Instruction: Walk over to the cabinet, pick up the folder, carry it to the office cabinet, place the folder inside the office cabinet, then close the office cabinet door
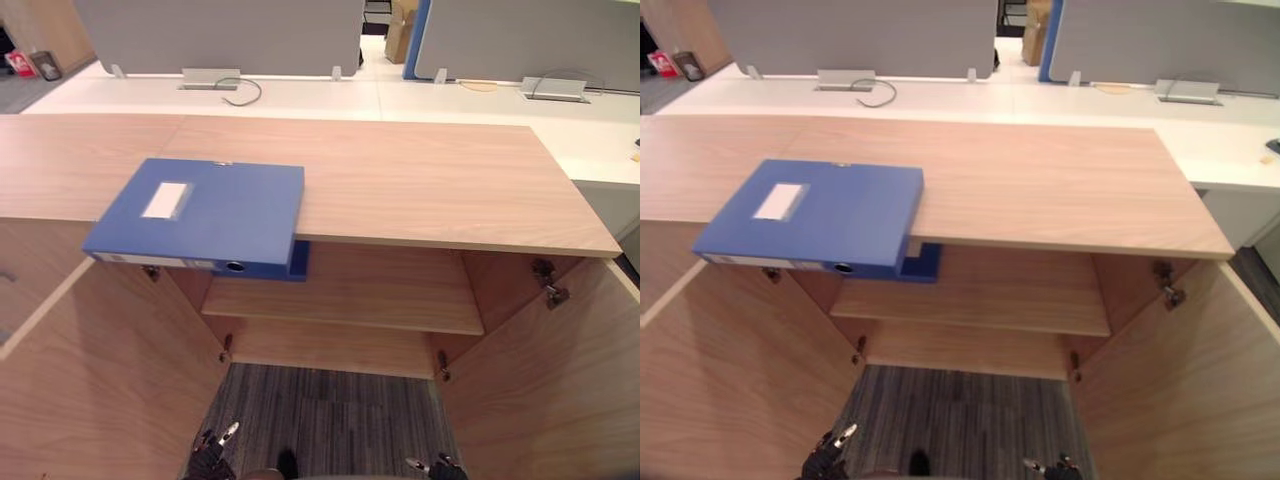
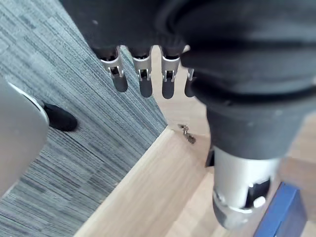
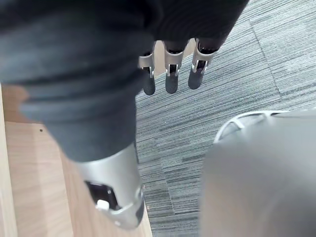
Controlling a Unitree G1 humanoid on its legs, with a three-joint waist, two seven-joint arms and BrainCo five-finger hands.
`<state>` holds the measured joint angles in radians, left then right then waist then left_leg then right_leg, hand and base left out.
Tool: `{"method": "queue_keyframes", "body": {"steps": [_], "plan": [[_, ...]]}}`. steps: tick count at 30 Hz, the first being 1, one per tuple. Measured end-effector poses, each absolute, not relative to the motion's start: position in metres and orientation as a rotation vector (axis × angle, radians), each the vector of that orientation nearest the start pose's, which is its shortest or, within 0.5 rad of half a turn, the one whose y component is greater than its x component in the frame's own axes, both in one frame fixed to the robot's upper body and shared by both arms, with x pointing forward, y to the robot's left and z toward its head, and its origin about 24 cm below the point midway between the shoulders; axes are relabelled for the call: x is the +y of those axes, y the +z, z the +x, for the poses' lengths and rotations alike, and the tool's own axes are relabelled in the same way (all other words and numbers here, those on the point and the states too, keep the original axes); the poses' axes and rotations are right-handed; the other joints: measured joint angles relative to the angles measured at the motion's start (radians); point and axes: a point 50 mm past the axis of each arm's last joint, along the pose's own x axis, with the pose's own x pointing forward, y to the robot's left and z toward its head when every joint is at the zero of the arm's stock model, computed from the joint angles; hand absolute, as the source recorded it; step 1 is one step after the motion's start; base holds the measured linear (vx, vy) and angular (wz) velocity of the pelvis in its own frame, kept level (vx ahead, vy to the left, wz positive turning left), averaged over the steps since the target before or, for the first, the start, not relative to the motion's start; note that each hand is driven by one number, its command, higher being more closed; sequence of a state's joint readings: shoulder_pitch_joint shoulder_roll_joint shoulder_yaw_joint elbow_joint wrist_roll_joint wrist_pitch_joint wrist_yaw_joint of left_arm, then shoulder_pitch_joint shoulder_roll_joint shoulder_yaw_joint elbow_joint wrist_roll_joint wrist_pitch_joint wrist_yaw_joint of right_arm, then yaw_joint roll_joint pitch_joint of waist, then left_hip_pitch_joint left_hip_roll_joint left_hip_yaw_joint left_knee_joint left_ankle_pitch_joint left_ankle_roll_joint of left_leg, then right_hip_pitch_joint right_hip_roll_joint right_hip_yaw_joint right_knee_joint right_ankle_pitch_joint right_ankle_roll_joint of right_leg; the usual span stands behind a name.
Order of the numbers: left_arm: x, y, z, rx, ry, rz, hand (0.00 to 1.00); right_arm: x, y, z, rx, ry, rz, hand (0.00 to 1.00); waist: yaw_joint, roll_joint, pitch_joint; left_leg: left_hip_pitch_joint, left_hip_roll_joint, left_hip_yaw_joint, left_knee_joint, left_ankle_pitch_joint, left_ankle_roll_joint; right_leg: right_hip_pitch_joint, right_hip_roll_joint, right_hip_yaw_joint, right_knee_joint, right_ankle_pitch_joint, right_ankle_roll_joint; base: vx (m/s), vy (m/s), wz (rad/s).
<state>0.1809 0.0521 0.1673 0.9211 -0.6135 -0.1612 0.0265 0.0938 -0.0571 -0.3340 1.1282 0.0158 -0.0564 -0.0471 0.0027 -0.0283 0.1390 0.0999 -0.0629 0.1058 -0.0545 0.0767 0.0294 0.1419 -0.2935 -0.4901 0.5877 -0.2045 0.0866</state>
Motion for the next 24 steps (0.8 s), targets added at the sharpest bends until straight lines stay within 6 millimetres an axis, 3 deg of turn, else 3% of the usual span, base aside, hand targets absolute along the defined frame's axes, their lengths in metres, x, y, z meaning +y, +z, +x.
{"method": "queue_keyframes", "body": {"steps": [2, 5, 7, 10, 14, 19, 21, 24], "plan": [[0.213, -0.146, 0.089, 0.784, 0.664, -0.582, 0.0, -0.213, -0.166, 0.068, 1.139, -0.411, 0.108, 0.0, 0.003, -0.006, 0.001, 0.004, -0.019, -0.005, -0.029, 0.009, 0.006, -0.053, -0.047, 0.002, 0.098, -0.004, -0.004, 0.01, 0.085, 0.07], [0.22, -0.135, 0.102, 0.679, 0.704, -0.629, 0.0, -0.212, -0.165, 0.071, 1.13, -0.393, 0.103, 0.0, 0.002, -0.01, 0.006, -0.003, -0.024, -0.016, -0.03, 0.021, 0.018, -0.069, -0.043, 0.014, 0.059, -0.079, -0.002, -0.02, 0.028, 0.06], [0.229, -0.12, 0.117, 0.562, 0.727, -0.656, 0.0, -0.208, -0.166, 0.069, 1.14, -0.363, 0.089, 0.0, -0.006, -0.026, 0.001, -0.016, -0.026, -0.042, -0.019, 0.028, 0.009, -0.055, -0.004, 0.037, -0.107, -0.083, -0.007, -0.05, -0.067, 0.35], [0.231, -0.1, 0.131, 0.403, 0.778, -0.742, 0.0, -0.205, -0.167, 0.065, 1.157, -0.324, 0.07, 0.0, 0.007, -0.032, -0.01, -0.031, -0.009, -0.05, -0.027, 0.042, -0.011, 0.013, 0.061, 0.031, -0.29, -0.083, 0.002, -0.02, -0.166, 0.09], [0.235, -0.073, 0.14, 0.24, 0.793, -0.822, 0.0, -0.202, -0.167, 0.066, 1.169, -0.264, 0.024, 0.0, 0.012, -0.037, -0.018, -0.047, 0.028, -0.059, -0.037, 0.055, -0.033, 0.025, 0.121, 0.024, -0.362, -0.057, -0.01, -0.02, -0.122, 0.02], [0.239, -0.035, 0.156, 0.083, 0.733, -0.779, 0.0, -0.2, -0.168, 0.067, 1.172, -0.248, 0.013, 0.0, 0.021, -0.042, -0.02, -0.064, 0.036, -0.086, -0.037, 0.059, -0.039, 0.055, 0.148, -0.004, -0.419, -0.031, -0.01, 0.01, -0.059, 0.19], [0.241, -0.014, 0.162, 0.019, 0.707, -0.679, 0.0, -0.198, -0.167, 0.07, 1.169, -0.216, -0.012, 0.0, 0.035, -0.046, -0.022, -0.067, 0.036, -0.094, -0.034, 0.059, -0.039, 0.059, 0.151, -0.007, -0.439, -0.019, -0.01, 0.01, -0.006, 0.11], [0.243, 0.001, 0.163, -0.018, 0.716, -0.544, 0.0, -0.197, -0.167, 0.075, 1.16, -0.199, -0.022, 0.0, 0.046, -0.051, -0.025, -0.07, 0.035, -0.1, -0.033, 0.061, -0.038, 0.069, 0.152, -0.007, -0.443, -0.01, -0.013, 0.01, 0.013, 0.1]]}}
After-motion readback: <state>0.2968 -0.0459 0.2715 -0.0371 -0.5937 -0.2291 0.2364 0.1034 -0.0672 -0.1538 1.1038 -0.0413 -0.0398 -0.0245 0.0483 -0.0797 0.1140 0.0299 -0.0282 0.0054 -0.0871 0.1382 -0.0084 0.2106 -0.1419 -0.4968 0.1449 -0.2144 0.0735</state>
